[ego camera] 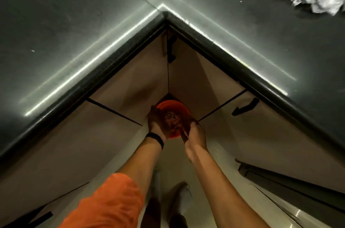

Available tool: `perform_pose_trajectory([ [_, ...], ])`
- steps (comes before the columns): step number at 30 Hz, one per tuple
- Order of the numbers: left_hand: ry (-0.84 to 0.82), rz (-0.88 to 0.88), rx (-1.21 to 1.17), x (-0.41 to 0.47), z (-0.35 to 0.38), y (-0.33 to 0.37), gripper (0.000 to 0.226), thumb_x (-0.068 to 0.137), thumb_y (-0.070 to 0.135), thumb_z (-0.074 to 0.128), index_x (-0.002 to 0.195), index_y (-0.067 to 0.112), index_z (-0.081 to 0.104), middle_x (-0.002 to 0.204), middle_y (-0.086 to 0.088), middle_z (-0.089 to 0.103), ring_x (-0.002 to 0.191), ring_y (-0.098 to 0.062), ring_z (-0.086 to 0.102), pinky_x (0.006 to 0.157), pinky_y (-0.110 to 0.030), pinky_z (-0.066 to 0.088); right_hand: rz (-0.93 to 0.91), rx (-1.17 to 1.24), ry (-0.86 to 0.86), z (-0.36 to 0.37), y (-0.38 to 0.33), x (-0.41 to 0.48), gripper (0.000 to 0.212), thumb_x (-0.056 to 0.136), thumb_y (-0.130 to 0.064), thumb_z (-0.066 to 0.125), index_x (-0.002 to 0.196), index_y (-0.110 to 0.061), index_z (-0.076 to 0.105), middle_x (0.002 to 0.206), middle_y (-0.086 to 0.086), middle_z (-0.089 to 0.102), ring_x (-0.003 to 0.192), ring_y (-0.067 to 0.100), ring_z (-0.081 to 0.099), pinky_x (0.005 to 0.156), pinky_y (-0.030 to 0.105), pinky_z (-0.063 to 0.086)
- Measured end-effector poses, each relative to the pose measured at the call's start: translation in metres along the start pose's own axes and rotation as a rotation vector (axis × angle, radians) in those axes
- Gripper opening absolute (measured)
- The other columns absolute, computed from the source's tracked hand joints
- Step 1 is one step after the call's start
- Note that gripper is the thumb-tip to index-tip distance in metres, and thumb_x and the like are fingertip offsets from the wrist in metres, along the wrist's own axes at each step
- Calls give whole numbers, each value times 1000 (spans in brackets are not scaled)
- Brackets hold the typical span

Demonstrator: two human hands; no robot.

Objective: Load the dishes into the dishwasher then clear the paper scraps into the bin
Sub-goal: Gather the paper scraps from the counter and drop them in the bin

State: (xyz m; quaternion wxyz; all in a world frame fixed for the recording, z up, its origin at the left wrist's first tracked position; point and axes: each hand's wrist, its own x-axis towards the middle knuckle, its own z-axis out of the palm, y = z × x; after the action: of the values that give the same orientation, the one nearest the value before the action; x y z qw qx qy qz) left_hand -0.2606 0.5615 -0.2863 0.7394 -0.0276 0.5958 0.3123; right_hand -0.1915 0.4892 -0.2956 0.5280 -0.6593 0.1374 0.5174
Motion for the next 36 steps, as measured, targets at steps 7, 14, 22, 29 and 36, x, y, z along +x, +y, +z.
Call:
perform_pose_trajectory([
  [7, -119, 65, 35, -126, 3, 7, 54, 106, 44, 35, 152, 17, 40, 154, -11, 42, 145, -29, 36, 121, -46, 23, -58, 43, -146, -21, -53, -109, 26, 105, -14, 48, 126, -10, 64, 124, 4, 64, 126, 21, 55, 110, 37, 43],
  [14, -328, 243, 60, -259, 25, 29, 46, 106, 44, 34, 146, 26, 50, 146, -3, 56, 135, -22, 50, 122, -50, 16, -202, 134, -188, -51, -120, -218, 26, 105, -14, 49, 123, -6, 66, 124, 12, 69, 122, 25, 61, 107, 41, 48],
  [22, -569, 272, 71, -315, 78, 26, 47, 106, 44, 37, 137, 15, 58, 128, -10, 69, 125, -27, 60, 115, -45, 37, -393, 219, -304, -60, -180, -264, 27, 104, -16, 52, 120, -3, 68, 118, 15, 72, 113, 27, 66, 99, 39, 52],
  [29, -651, 215, 106, -302, 143, 40, 48, 106, 44, 38, 134, 12, 60, 126, -13, 69, 122, -29, 62, 112, -44, 42, -509, 234, -294, -46, -231, -257, 19, 101, -9, 54, 109, -5, 71, 100, 10, 74, 90, 18, 68, 80, 30, 55],
  [36, -699, 146, 148, -261, 202, 83, 46, 105, 43, 41, 132, 12, 61, 125, -12, 70, 123, -28, 62, 113, -45, 41, -560, 225, -207, -4, -278, -223, 19, 99, -5, 57, 110, -3, 72, 106, 12, 75, 96, 20, 70, 88, 33, 56],
])
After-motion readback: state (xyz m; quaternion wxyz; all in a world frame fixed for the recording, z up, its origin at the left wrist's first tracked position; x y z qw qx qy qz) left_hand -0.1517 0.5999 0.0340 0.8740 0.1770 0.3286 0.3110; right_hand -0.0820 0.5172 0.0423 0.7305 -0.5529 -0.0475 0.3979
